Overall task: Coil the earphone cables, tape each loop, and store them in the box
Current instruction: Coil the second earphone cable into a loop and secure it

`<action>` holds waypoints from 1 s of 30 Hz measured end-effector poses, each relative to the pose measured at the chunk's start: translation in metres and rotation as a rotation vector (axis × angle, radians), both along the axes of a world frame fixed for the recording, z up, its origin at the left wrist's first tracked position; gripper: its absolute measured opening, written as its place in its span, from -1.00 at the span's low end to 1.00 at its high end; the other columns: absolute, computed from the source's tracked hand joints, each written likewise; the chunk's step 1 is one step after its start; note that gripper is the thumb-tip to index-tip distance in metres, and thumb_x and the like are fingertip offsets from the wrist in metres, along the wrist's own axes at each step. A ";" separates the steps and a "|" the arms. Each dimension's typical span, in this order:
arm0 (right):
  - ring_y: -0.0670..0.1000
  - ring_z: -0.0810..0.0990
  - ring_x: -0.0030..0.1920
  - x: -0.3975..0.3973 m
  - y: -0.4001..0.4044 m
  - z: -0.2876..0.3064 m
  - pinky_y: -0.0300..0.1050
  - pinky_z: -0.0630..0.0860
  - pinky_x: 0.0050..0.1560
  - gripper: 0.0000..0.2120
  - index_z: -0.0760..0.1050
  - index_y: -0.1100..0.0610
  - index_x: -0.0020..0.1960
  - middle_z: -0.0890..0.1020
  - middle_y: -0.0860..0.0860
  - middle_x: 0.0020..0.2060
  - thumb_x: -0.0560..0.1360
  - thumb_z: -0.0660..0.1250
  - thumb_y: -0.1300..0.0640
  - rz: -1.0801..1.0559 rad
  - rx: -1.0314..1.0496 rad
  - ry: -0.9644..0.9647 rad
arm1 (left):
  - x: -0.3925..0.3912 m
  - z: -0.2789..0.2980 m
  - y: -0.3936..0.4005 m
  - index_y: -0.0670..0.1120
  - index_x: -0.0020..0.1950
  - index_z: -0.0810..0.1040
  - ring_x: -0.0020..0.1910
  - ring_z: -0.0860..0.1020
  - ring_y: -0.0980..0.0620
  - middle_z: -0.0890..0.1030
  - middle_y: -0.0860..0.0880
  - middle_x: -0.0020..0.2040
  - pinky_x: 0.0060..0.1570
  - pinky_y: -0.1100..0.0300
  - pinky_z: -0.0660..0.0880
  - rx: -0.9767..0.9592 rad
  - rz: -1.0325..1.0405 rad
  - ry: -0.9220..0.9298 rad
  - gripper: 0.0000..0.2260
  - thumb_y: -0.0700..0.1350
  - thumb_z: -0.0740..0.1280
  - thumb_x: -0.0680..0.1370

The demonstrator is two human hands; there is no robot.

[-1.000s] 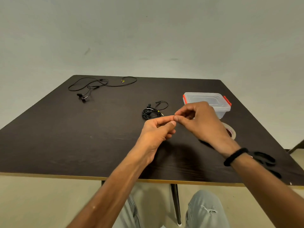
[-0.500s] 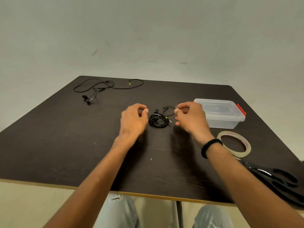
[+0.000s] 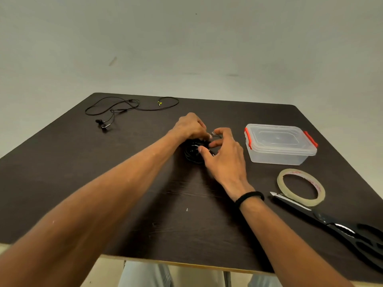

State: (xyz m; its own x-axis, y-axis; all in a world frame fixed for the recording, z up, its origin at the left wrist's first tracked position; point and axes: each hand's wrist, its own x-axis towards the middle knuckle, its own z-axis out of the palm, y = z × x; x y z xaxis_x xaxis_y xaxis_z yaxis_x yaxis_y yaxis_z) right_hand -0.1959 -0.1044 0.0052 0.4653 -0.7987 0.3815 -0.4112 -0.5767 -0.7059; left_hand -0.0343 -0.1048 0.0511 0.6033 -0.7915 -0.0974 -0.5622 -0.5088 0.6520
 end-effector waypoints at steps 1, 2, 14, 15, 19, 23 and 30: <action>0.05 0.61 0.09 0.000 0.000 0.000 0.11 0.62 0.02 -0.44 0.36 -0.07 0.36 0.66 -0.14 -0.02 0.48 0.53 -0.12 0.002 -0.005 0.012 | 0.000 0.001 0.000 0.02 -0.16 0.67 -0.09 0.69 0.07 0.73 0.01 -0.21 -0.01 0.14 0.61 0.002 -0.014 0.013 -0.85 -0.03 0.62 0.41; 0.05 0.60 0.09 0.000 0.000 0.000 0.10 0.62 0.01 -0.44 0.36 -0.06 0.37 0.66 -0.14 -0.02 0.48 0.53 -0.11 0.007 -0.010 0.019 | 0.000 0.001 0.001 0.01 -0.17 0.68 -0.16 0.68 0.08 0.72 0.00 -0.26 -0.10 0.17 0.57 -0.001 -0.026 0.025 -0.87 -0.08 0.61 0.42; 0.03 0.54 0.16 -0.005 0.003 -0.001 -0.03 0.49 -0.04 -0.30 0.24 -0.07 0.48 0.66 -0.15 -0.01 0.48 0.53 -0.06 0.031 -0.053 0.065 | 0.003 -0.005 0.063 0.01 -0.09 0.67 -0.29 0.61 0.16 0.73 0.04 -0.28 -0.19 0.24 0.51 -0.261 0.153 0.091 -0.90 -0.03 0.55 0.48; 0.03 0.54 0.16 -0.005 0.003 -0.002 -0.04 0.46 -0.04 -0.30 0.24 -0.07 0.48 0.66 -0.15 -0.01 0.48 0.53 -0.06 0.035 -0.055 0.063 | 0.000 -0.008 0.068 0.01 -0.09 0.67 -0.35 0.57 0.18 0.73 0.03 -0.29 -0.26 0.25 0.46 -0.276 0.170 0.120 -0.89 -0.02 0.55 0.49; 0.04 0.51 0.16 -0.005 0.003 -0.003 -0.05 0.47 -0.04 -0.31 0.23 -0.10 0.48 0.63 -0.13 0.07 0.48 0.52 0.00 0.056 -0.083 0.022 | -0.010 -0.019 0.081 -0.02 -0.08 0.68 -0.42 0.55 0.14 0.73 -0.03 -0.26 -0.38 0.29 0.43 -0.341 0.207 0.240 -0.89 -0.03 0.56 0.49; 0.01 0.49 0.17 -0.004 0.002 -0.005 -0.07 0.52 -0.01 -0.28 0.21 -0.15 0.47 0.60 -0.13 0.11 0.46 0.55 0.07 0.122 -0.119 0.005 | -0.015 -0.028 0.088 0.00 -0.15 0.73 -0.38 0.60 0.09 0.74 -0.07 -0.25 -0.27 0.20 0.54 -0.386 0.273 0.248 -0.86 0.03 0.59 0.45; -0.02 0.41 0.28 -0.003 0.002 -0.007 -0.44 0.37 0.00 -0.20 0.18 -0.17 0.52 0.53 -0.12 0.30 0.45 0.49 0.25 0.253 -0.157 -0.030 | -0.027 -0.029 0.100 -0.09 -0.18 0.75 -0.36 0.61 0.10 0.74 -0.05 -0.30 -0.29 0.22 0.54 -0.362 0.315 0.300 -0.79 0.04 0.54 0.52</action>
